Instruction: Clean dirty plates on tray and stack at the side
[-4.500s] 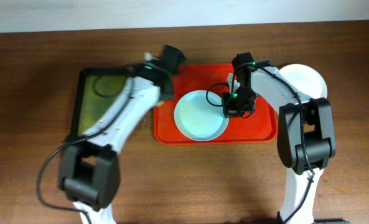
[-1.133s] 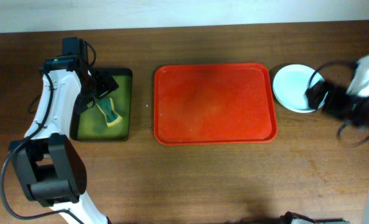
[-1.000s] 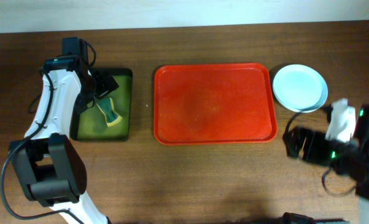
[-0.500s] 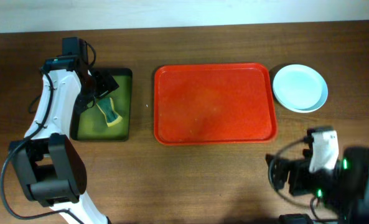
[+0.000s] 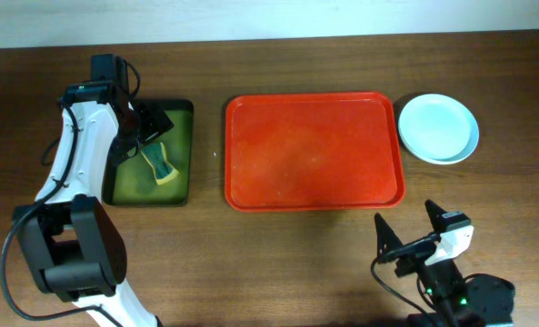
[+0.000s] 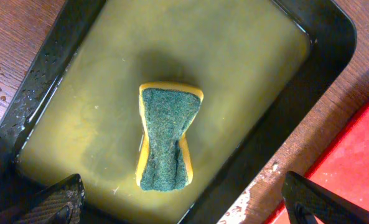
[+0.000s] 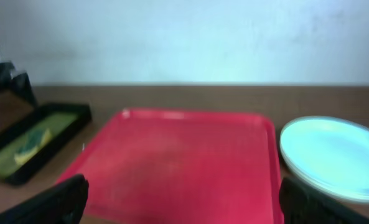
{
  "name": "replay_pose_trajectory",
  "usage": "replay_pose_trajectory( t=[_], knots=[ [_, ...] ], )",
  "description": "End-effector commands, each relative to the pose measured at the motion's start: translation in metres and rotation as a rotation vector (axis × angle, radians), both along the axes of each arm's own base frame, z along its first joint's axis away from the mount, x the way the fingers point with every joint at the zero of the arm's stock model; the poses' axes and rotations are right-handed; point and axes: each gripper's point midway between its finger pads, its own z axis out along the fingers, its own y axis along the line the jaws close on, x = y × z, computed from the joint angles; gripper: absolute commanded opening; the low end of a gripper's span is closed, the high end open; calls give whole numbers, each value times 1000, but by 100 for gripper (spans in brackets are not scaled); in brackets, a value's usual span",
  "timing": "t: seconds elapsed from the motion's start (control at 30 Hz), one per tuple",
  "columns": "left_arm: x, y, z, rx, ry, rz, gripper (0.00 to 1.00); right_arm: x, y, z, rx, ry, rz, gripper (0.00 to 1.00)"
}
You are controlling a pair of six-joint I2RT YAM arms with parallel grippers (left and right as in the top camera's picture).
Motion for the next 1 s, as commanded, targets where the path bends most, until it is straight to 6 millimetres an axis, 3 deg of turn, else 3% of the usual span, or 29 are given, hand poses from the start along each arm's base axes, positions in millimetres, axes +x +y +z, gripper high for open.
replay_pose_trajectory(
  t=[0.0, 0.2, 0.43, 0.6, 0.7, 0.97],
  knots=[
    [3, 1, 9, -1, -24, 1, 100, 11, -6, -19, 6, -11, -43, 98],
    [3, 1, 9, -1, -24, 1, 99, 24, -21, -32, -2, -51, -129, 98],
    [3, 1, 9, -1, -24, 1, 99, 37, -33, -63, 66, -52, -210, 98],
    [3, 1, 9, -1, -24, 1, 99, 38, -42, -66, 55, -43, -265, 98],
    [3, 1, 9, -1, -24, 1, 99, 37, -42, -66, -20, -52, -254, 98],
    [3, 1, 9, -1, -24, 1, 99, 37, -41, -66, -22, -53, -250, 98]
  ],
)
